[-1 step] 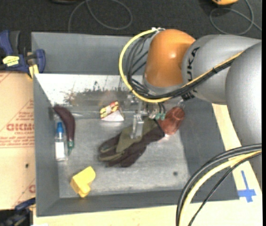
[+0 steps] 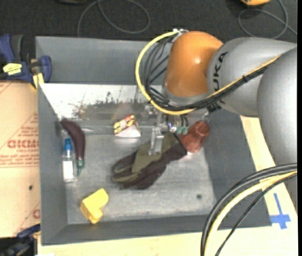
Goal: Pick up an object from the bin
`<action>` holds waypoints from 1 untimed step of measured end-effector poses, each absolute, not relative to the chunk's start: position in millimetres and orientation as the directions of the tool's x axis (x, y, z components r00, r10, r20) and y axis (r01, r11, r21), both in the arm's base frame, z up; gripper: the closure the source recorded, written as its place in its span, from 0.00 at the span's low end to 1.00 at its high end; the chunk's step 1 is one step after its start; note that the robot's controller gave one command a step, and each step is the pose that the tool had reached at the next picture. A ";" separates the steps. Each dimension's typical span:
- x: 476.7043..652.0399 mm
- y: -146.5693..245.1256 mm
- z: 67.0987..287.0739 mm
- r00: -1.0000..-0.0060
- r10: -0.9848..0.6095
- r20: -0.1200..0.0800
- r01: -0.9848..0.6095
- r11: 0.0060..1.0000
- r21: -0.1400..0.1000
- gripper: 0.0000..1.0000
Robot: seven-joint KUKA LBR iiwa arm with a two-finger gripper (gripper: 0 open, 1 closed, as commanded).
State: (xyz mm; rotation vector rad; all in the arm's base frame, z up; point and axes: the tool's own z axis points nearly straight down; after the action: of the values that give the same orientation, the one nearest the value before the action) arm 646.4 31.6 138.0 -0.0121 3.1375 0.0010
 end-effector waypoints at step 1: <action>646.4 31.6 138.1 -1.000 -0.007 -0.004 -0.007 1.000 0.001 0.00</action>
Offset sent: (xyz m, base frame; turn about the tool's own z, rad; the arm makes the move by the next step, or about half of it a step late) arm 0.0008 0.0163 0.0670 -0.3081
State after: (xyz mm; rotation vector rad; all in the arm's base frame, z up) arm 646.4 31.6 138.1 -0.0117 3.1375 0.0011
